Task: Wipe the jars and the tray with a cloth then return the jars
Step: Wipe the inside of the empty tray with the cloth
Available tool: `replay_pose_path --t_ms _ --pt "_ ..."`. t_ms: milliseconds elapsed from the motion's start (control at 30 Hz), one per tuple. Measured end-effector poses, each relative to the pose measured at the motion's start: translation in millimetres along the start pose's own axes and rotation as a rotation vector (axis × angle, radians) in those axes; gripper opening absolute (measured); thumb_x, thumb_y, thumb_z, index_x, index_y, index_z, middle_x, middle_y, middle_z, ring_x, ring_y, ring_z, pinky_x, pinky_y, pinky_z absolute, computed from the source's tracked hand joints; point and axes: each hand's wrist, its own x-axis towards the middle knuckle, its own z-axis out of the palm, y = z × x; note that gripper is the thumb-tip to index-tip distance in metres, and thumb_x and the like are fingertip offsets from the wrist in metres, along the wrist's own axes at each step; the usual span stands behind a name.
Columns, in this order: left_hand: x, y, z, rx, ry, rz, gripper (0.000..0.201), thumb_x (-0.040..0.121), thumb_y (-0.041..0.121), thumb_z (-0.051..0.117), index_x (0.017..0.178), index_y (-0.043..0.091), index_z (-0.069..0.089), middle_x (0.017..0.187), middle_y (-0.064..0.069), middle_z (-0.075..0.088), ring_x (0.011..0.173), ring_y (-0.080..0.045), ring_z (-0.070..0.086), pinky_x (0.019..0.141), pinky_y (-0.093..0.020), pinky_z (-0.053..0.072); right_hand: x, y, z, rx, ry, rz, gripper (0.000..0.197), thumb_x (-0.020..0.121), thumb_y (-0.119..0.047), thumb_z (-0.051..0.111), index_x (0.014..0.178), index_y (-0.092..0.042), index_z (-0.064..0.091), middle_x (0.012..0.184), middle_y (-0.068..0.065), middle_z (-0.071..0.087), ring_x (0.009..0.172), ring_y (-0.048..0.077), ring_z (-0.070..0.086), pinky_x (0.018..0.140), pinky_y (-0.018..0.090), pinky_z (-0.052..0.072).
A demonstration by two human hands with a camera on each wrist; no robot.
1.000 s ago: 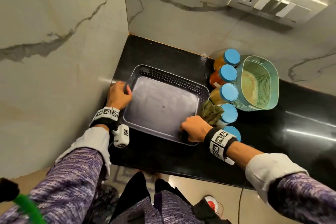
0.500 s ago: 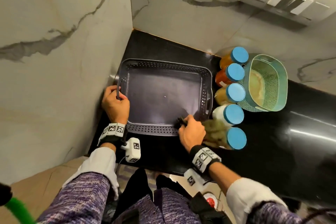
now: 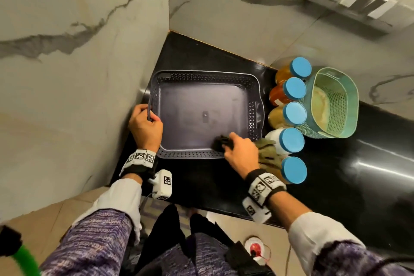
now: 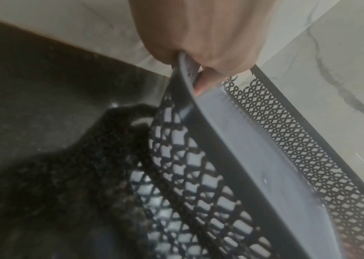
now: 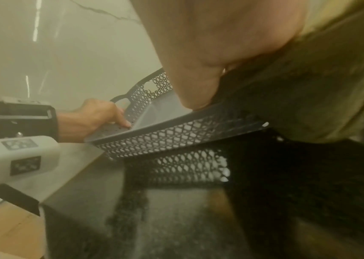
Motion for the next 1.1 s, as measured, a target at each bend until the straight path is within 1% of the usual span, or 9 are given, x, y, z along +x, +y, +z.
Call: replay_pose_path --t_ms 133,267,467,533,667,767,867,1033,1100 --pt "-1.6 6.9 3.8 -0.024 0.043 -0.093 0.026 0.079 -0.007 0.051 0.086 -0.006 0.076 0.092 -0.019 0.073 0.071 -0.038 0.067 0.068 -0.03 0.047 -7.5 -0.9 12.2 0.048 0.07 0.09 0.023 0.089 -0.028 0.066 0.107 -0.014 0.06 0.092 0.02 0.072 0.092 0.045 0.068 0.072 0.047 0.05" --pt "-1.0 12.0 7.1 -0.032 0.035 -0.137 0.026 0.078 -0.01 0.053 0.087 -0.006 0.077 0.092 -0.019 0.074 0.073 -0.038 0.068 0.07 -0.028 0.047 -23.1 -52.8 46.9 0.148 0.062 0.121 0.024 0.089 -0.026 0.063 0.112 -0.019 0.061 0.097 0.016 0.075 0.097 0.043 0.068 0.078 0.046 0.05" --pt "0.2 14.5 5.5 -0.002 -0.021 -0.082 0.022 0.075 -0.008 0.057 0.084 -0.001 0.075 0.089 -0.017 0.073 0.072 -0.038 0.067 0.068 -0.041 0.055 -24.9 -140.3 76.3 0.252 -0.082 -0.101 0.027 0.093 -0.028 0.059 0.116 -0.016 0.057 0.099 0.019 0.073 0.097 0.046 0.065 0.071 0.047 0.046" --pt "-3.3 14.3 -0.2 -0.022 -0.053 -0.12 0.02 0.068 -0.006 0.059 0.081 0.004 0.07 0.085 -0.015 0.07 0.072 -0.037 0.064 0.067 -0.045 0.054 -19.4 -131.1 69.5 0.228 -0.098 -0.212 0.023 0.093 -0.029 0.061 0.11 -0.014 0.058 0.093 0.02 0.073 0.091 0.048 0.066 0.068 0.046 0.044" --pt "-13.8 32.1 -11.0 -0.015 -0.01 -0.257 0.038 0.07 0.001 0.075 0.104 0.0 0.058 0.101 -0.021 0.064 0.086 -0.04 0.061 0.078 -0.045 0.044 -1.6 -90.5 34.1 0.042 -0.212 -0.479 0.022 0.086 -0.033 0.062 0.103 -0.02 0.061 0.084 0.019 0.072 0.085 0.047 0.068 0.066 0.043 0.049" --pt "-10.2 50.0 -8.2 0.036 -0.006 -0.188 0.056 0.07 0.011 0.079 0.118 -0.002 0.052 0.117 -0.024 0.06 0.103 -0.042 0.058 0.09 -0.047 0.044 17.9 -51.8 5.5 -0.211 -0.329 -0.606 0.019 0.082 -0.031 0.069 0.099 -0.023 0.065 0.083 0.012 0.073 0.085 0.041 0.07 0.068 0.04 0.052" --pt "8.7 55.9 3.2 0.105 -0.092 -0.106 0.065 0.068 0.013 0.082 0.125 0.001 0.053 0.126 -0.021 0.059 0.113 -0.04 0.057 0.095 -0.047 0.045 33.1 -29.6 -28.2 -0.469 -0.472 -0.62 0.026 0.076 -0.025 0.071 0.102 -0.024 0.071 0.092 0.009 0.075 0.091 0.039 0.071 0.071 0.039 0.053" --pt "19.8 56.6 45.3 0.167 -0.605 -0.128 0.044 0.073 0.018 0.084 0.113 0.013 0.065 0.105 -0.011 0.076 0.098 -0.037 0.071 0.086 -0.043 0.055 41.7 12.3 -66.6 -0.613 -0.495 -0.463 0.038 0.085 -0.02 0.069 0.122 -0.025 0.072 0.113 0.009 0.075 0.106 0.036 0.07 0.086 0.04 0.056" --pt "10.8 53.8 45.0 0.133 -0.558 -0.168 0.033 0.073 0.014 0.081 0.105 0.016 0.072 0.095 -0.009 0.079 0.089 -0.035 0.074 0.082 -0.04 0.058 39.6 16.2 -67.2 -0.626 -0.449 -0.412 0.036 0.088 -0.021 0.067 0.124 -0.022 0.071 0.114 0.009 0.074 0.107 0.035 0.07 0.088 0.04 0.056"
